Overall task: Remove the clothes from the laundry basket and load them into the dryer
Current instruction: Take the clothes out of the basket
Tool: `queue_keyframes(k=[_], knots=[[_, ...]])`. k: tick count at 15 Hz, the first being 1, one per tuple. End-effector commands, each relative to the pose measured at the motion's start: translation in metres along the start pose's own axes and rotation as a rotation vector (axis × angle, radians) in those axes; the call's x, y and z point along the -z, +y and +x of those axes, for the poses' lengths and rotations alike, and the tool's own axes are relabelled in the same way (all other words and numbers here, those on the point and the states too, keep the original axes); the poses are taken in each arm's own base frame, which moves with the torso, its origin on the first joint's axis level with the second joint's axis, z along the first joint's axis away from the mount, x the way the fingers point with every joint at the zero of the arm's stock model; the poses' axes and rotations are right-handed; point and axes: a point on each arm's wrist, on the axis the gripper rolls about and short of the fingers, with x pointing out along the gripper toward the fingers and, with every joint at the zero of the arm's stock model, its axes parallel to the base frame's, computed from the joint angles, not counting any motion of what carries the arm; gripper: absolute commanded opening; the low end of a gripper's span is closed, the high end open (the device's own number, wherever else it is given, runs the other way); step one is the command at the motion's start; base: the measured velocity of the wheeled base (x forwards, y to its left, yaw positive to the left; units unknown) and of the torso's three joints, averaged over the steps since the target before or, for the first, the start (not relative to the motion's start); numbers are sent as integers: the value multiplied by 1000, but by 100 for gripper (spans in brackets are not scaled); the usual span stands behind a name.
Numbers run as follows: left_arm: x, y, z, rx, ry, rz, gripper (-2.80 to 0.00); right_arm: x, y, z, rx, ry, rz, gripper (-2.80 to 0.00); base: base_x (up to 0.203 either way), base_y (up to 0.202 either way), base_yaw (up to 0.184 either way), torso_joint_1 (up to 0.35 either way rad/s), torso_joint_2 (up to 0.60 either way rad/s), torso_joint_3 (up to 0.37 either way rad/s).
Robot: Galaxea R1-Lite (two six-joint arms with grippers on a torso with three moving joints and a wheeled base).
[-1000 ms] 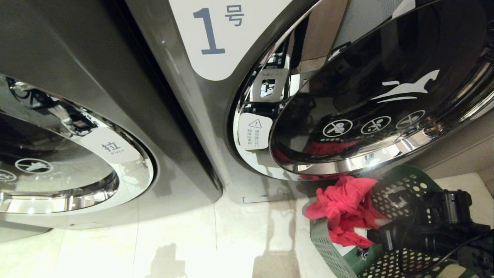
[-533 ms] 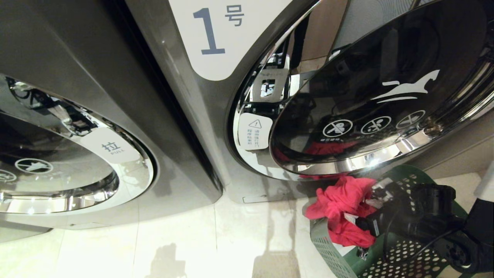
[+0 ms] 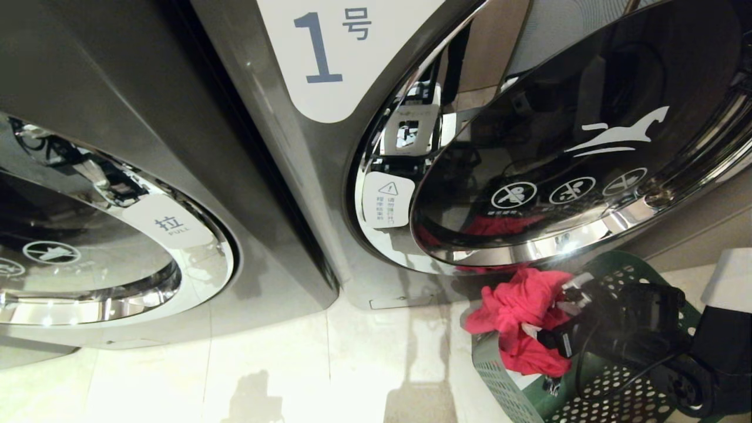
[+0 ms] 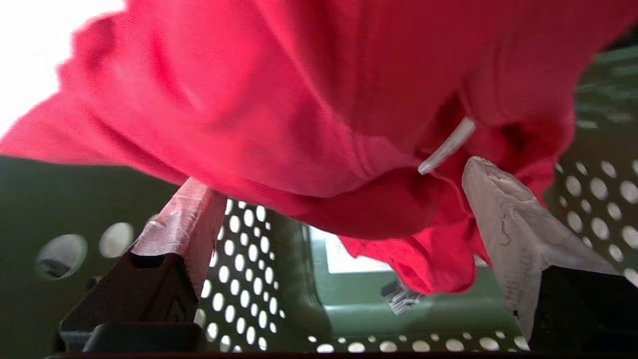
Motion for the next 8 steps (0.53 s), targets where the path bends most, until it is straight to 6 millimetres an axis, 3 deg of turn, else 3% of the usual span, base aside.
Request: queue_keyframes(k=[1,8], knots=[[0,0,0,0,-2,0,-280,2,-1,5,8,-1,-2,0,0,0,0,0,0,0],[0,0,0,0,-2,0,-280,-1,-3,16,9,-26,20,0,0,0,0,0,0,0]])
